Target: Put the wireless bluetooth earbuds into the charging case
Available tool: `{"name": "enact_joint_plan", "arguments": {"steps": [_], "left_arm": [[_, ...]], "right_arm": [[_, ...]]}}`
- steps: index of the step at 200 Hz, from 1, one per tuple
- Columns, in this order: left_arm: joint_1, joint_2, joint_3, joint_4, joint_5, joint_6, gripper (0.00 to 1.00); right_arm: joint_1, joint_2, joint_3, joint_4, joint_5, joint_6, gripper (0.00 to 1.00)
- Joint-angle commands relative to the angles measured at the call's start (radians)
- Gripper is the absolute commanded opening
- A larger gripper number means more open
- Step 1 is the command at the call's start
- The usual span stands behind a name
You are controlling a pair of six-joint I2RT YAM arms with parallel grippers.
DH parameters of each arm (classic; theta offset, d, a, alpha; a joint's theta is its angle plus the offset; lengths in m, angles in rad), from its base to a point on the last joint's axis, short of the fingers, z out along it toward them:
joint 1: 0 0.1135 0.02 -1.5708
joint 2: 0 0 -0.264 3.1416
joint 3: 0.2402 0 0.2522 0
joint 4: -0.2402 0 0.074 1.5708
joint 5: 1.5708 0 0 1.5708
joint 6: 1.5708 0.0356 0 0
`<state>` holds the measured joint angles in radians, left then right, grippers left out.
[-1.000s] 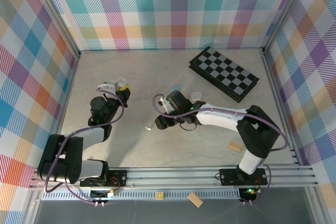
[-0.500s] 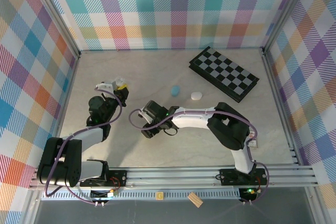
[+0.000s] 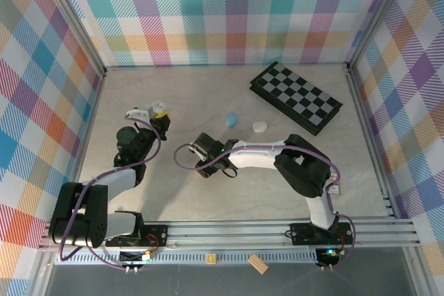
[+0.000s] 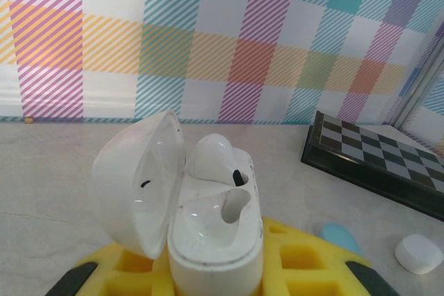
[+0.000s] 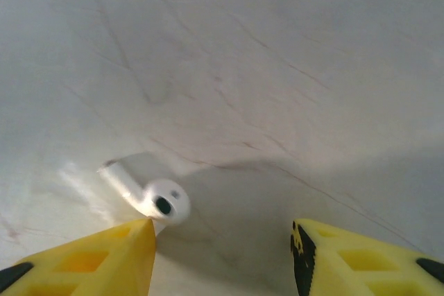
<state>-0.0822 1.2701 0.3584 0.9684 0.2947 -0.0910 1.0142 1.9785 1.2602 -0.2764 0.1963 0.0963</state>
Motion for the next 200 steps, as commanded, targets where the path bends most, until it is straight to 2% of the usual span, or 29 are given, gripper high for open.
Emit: {"name": "enact_joint_plan", "arguments": {"steps": [1, 32, 52, 76, 94, 123, 200], "left_arm": [[0.012, -0.004, 0.027, 0.019, 0.024, -0.018, 0.13], [0.012, -0.01, 0.024, 0.017, 0.016, -0.015, 0.13], [0.012, -0.017, 0.025, 0.005, 0.01, -0.007, 0.13], [0.014, -0.012, 0.028, 0.005, 0.013, -0.004, 0.13], [0.015, -0.011, 0.027, 0.008, 0.014, -0.003, 0.13], [0.018, -0.015, 0.027, 0.003, 0.008, 0.006, 0.13], [0.02, -0.018, 0.022, -0.003, 0.027, 0.001, 0.13]], "right_arm": [[-0.045, -0.068, -0.018, -0.031, 0.03, 0.026, 0.55], [-0.065, -0.096, 0.003, -0.052, -0.045, 0.087, 0.58], [-0.064, -0.095, 0.05, -0.096, -0.152, 0.181, 0.6], [-0.065, -0.04, 0.182, -0.266, -0.27, 0.314, 0.6], [-0.058, 0.027, 0.286, -0.369, -0.351, 0.327, 0.62], [-0.05, 0.078, 0.332, -0.406, -0.354, 0.328, 0.61], [-0.039, 0.178, 0.412, -0.475, -0.303, 0.302, 0.45]]}}
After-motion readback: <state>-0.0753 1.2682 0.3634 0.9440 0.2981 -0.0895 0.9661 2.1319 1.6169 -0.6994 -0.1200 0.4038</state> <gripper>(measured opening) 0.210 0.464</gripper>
